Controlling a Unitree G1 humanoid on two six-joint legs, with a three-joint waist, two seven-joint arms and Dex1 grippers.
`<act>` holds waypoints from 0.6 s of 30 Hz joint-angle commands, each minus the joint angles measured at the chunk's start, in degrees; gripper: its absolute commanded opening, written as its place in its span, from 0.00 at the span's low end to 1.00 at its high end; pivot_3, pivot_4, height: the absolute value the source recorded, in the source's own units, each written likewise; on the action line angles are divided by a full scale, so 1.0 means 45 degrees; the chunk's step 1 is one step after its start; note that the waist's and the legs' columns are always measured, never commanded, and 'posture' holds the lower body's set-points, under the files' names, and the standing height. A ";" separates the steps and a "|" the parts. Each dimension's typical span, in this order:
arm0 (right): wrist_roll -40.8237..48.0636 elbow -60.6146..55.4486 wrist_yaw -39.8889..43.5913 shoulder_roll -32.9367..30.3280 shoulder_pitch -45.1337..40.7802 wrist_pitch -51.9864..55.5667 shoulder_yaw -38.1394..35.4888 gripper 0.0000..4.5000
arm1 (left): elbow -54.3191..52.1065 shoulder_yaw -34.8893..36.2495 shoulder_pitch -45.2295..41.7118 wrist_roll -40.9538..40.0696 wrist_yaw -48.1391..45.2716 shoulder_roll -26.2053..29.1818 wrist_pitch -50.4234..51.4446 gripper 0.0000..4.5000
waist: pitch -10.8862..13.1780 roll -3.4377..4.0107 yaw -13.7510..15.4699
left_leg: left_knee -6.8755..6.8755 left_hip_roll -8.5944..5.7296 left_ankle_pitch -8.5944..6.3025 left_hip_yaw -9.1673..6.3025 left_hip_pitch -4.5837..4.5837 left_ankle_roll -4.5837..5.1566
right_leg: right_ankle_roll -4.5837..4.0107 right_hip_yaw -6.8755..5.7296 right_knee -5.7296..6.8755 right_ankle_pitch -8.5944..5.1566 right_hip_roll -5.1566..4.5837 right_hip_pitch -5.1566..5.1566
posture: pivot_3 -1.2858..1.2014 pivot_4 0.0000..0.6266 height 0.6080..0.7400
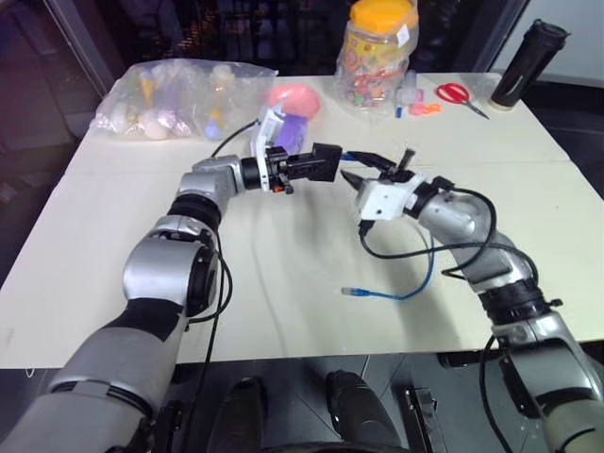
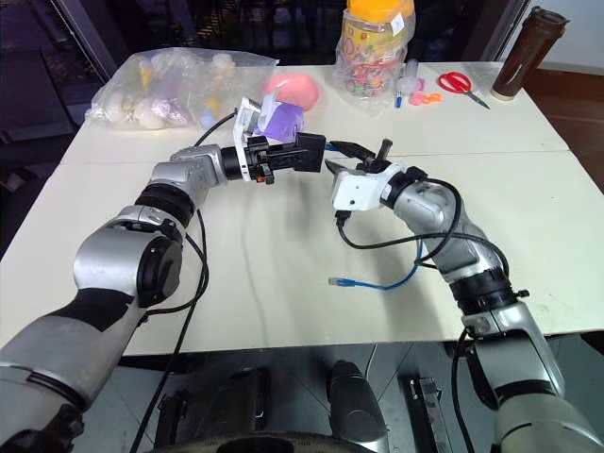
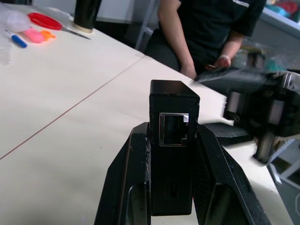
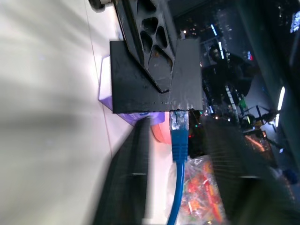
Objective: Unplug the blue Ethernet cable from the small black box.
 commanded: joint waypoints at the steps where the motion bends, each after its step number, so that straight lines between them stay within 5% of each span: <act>1: 0.2507 -0.2202 0.0402 0.0304 0.1317 0.2744 -0.2115 0.86 | -0.0394 0.0486 0.0024 -0.0264 -0.0133 0.0314 0.0310 0.11 | 0.0001 -0.0001 0.0062 | 0.0003 0.0000 0.0000 0.0000 -0.0002 0.0000 | 0.0000 0.0001 0.0000 0.0000 0.0000 0.0001 | 0.52 0.24 0.99; 2: 0.3574 -0.3025 0.0440 0.0683 0.1764 0.3682 -0.2650 0.97 | -0.0428 0.0573 0.0054 -0.0325 -0.0227 0.0348 0.0481 0.11 | 0.0001 -0.0001 0.0076 | 0.0004 0.0000 0.0000 0.0000 -0.0001 0.0000 | 0.0000 0.0001 0.0003 0.0000 0.0000 0.0002 | 0.52 0.24 0.99; 4: 0.5509 -0.4503 0.0353 0.1438 0.2370 0.5672 -0.3517 0.97 | -0.0505 0.0699 0.0101 -0.0421 -0.0425 0.0394 0.0797 0.11 | 0.0001 -0.0001 0.0057 | 0.0007 0.0001 0.0000 -0.0004 0.0005 0.0000 | -0.0001 0.0000 0.0014 0.0001 0.0002 0.0004 | 0.52 0.24 0.99; 7: 1.2235 -0.7489 -0.0569 0.3246 0.3434 1.0719 -0.4622 0.97 | -0.0755 0.1095 -0.0013 -0.1083 -0.1915 0.0483 0.2725 0.11 | 0.0001 -0.0001 0.0039 | 0.0007 0.0010 0.0000 -0.0021 0.0010 0.0000 | -0.0004 -0.0007 0.0034 0.0002 0.0015 0.0006 | 0.52 0.24 0.99; 9: 1.4970 -0.8346 -0.0948 0.3781 0.3737 1.2189 -0.4795 0.97 | -0.1008 0.1168 -0.0117 -0.1488 -0.3161 0.0558 0.4341 0.11 | 0.0001 0.0000 0.0006 | 0.0007 0.0014 0.0000 -0.0035 0.0011 0.0000 | -0.0006 -0.0021 0.0045 0.0002 0.0017 0.0009 | 0.52 0.24 0.99; 18: 1.6143 -0.8050 -0.2238 0.4412 0.3103 1.2758 -0.4608 0.97 | -0.3206 0.0447 0.0802 -0.1976 -0.4475 0.0269 0.6715 0.11 | -0.0001 0.0004 -0.0015 | 0.0058 0.0013 0.0000 -0.0035 0.0010 0.0001 | -0.0007 -0.0024 0.0036 0.0002 0.0013 0.0032 | 0.52 0.24 0.99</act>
